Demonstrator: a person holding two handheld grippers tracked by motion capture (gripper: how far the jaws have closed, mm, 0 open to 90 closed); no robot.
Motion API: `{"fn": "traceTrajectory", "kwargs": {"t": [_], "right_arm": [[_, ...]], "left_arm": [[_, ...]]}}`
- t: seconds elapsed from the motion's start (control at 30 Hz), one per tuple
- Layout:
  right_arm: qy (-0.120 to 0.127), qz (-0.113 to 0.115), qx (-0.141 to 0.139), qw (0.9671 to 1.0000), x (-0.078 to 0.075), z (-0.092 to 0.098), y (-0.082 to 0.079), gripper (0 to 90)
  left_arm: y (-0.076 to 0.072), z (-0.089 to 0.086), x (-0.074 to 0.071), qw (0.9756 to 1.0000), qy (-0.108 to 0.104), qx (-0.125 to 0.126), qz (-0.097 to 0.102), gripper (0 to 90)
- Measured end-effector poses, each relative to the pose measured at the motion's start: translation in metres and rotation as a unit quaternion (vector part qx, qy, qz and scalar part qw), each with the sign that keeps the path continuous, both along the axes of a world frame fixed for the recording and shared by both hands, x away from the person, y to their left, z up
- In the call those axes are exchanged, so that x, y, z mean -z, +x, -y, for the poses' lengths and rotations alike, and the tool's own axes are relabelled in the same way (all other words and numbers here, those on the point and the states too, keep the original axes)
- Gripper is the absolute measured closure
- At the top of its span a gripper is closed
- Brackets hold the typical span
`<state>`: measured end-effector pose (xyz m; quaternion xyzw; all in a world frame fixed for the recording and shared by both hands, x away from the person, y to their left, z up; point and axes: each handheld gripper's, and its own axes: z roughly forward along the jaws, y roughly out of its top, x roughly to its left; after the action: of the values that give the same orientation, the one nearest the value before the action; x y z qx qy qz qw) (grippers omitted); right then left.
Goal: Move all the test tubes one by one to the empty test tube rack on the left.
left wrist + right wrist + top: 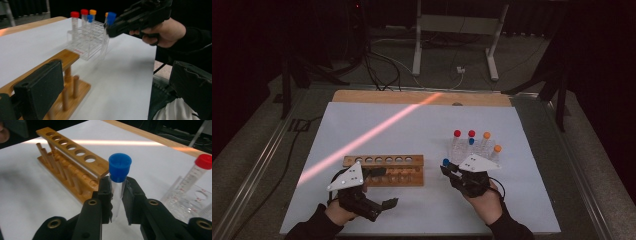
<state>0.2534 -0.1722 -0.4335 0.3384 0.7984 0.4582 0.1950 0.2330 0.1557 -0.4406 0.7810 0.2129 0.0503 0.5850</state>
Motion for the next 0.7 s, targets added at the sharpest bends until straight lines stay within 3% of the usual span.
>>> {"fn": "traceTrajectory", "kwargs": {"t": [0.3, 0.5, 0.7], "right_arm": [[-0.002, -0.002, -0.031, 0.9995, 0.000, -0.009, -0.008, 77.3], [-0.003, -0.004, -0.047, 0.9989, 0.000, -0.015, -0.013, 77.3], [-0.003, -0.005, -0.059, 0.9982, 0.000, -0.020, -0.015, 77.3]], "left_arm": [[0.017, 0.026, -0.006, 0.9998, -0.007, 0.019, -0.008, 1.6], [0.026, 0.037, -0.011, 0.9995, -0.022, 0.023, -0.001, 8.0], [0.029, 0.045, -0.014, 0.9993, -0.021, 0.027, 0.013, 17.4]]}}
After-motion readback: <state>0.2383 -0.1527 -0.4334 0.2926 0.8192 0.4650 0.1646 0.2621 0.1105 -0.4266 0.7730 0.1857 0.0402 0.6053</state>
